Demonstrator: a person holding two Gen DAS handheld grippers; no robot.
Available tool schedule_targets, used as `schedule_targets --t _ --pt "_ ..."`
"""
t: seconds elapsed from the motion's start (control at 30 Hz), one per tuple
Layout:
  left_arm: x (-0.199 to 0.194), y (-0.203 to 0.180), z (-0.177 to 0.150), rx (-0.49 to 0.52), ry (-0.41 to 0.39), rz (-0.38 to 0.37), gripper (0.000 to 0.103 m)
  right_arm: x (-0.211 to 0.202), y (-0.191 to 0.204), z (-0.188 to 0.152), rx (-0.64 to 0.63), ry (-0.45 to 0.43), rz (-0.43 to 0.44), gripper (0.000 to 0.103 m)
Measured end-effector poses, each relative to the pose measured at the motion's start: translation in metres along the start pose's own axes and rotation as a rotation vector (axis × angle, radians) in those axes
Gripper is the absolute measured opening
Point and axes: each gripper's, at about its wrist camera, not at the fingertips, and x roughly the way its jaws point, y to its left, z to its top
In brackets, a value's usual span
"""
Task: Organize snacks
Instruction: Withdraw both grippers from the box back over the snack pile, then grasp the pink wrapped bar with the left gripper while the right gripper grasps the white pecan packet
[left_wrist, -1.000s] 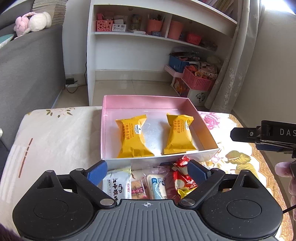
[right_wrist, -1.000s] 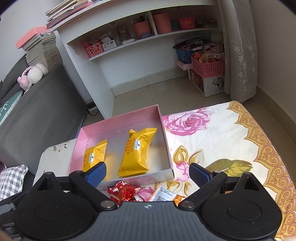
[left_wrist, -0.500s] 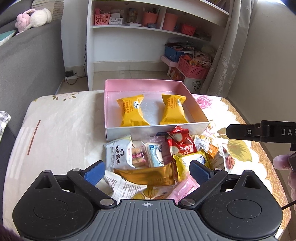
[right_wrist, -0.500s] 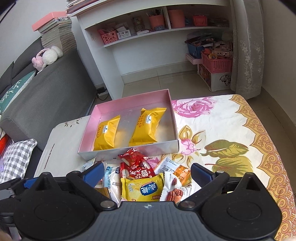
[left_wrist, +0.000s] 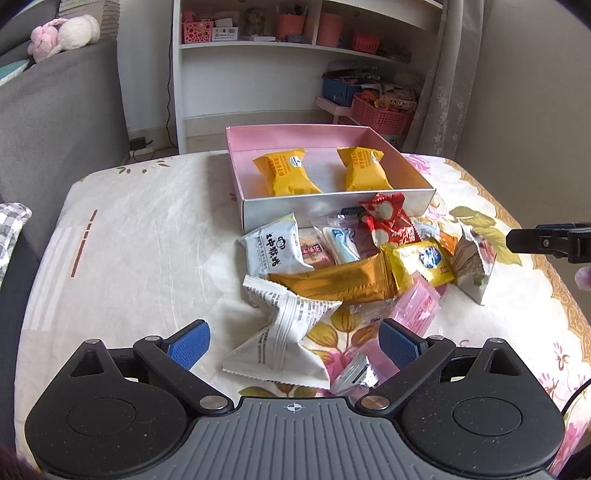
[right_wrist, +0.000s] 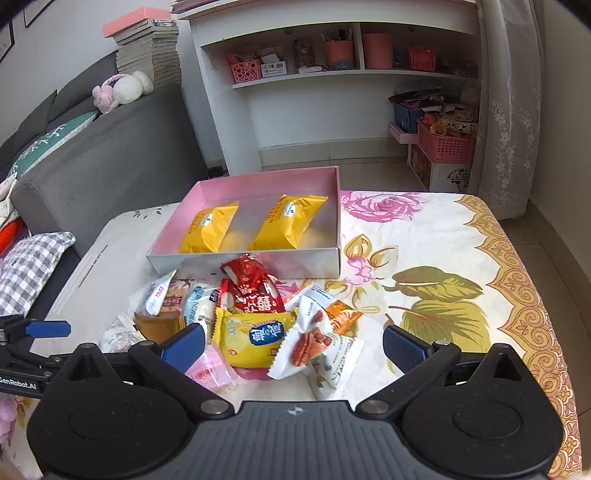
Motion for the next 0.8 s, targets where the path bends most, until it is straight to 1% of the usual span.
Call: schedule_targets --t 0.2,0.37,0.5,0.63,0.73,0.8 --pt "0.001 -0.009 -0.006 0.056 -0.013 -0.050 0.099 0.009 -0.010 -0.010 -0.019 0.030 -0.035 0.096" --pt "0.004 -0.035 -0.004 0.116 -0.020 -0.128 0.099 0.019 -0.004 -0.015 -0.056 0.069 -0.085 0.096" --pt "0.015 -0.057 -0.007 0.166 -0.002 -0.177 0.099 0.028 0.000 -0.018 -0.065 0.104 -0.074 0.096" --pt "0.030 -0.075 -0.008 0.215 0.024 -0.188 0.097 0.041 0.002 -0.023 -0.054 0.131 -0.103 0.096" --pt "0.039 -0.083 -0.007 0.233 0.035 -0.186 0.097 0.051 0.000 -0.026 -0.038 0.156 -0.103 0.096" --pt "0.044 -0.088 -0.006 0.245 0.041 -0.177 0.092 0.057 -0.002 -0.028 -0.039 0.153 -0.109 0.096"
